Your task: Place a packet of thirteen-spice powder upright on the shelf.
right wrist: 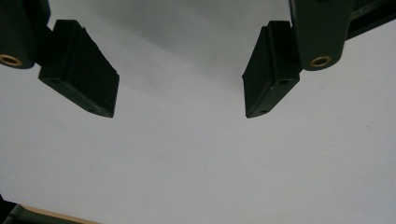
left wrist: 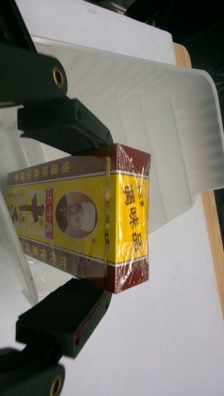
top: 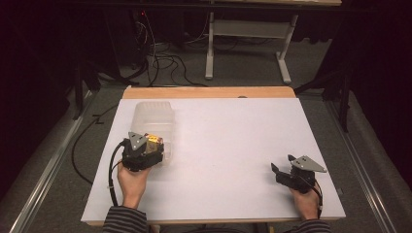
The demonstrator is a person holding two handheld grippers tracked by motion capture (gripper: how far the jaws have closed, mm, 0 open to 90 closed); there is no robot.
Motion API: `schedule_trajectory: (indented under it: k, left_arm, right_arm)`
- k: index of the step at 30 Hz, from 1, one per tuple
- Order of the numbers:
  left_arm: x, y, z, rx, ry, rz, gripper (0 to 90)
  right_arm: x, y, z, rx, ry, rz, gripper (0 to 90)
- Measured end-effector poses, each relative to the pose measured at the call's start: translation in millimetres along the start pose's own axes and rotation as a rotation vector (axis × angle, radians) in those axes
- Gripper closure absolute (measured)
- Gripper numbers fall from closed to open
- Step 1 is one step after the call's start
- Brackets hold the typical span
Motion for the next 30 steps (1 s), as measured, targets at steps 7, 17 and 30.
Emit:
schedule_trajectory:
  k: [7, 17, 30]
  left_arm:
    - [-0.2, -0.8, -2.7, 0.008, -0.011, -0.003, 22.5]
    - [-3.6, 0.6, -11.7, 0.009, -0.033, -0.014, 18.4]
    - [-16.5, 1.9, -26.2, 0.002, -0.083, -0.012, 17.3]
  right_arm:
    - [-0.3, 0.0, 0.3, -0.002, -0.003, -0.007, 27.1]
    - [-0.3, 0.2, 0.2, -0.002, -0.003, -0.005, 27.1]
    - [-0.3, -0.3, -0.1, -0.002, -0.002, -0.004, 27.1]
Point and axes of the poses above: each handheld gripper's, and its own axes: z roughly forward along the jaws, x roughly out of its underside, y roughly to its left, the point moved 10 cm from there along z, roughly forward along the jaws, and after that the axes turned 14 degrees about z, right-handed, at the moved point
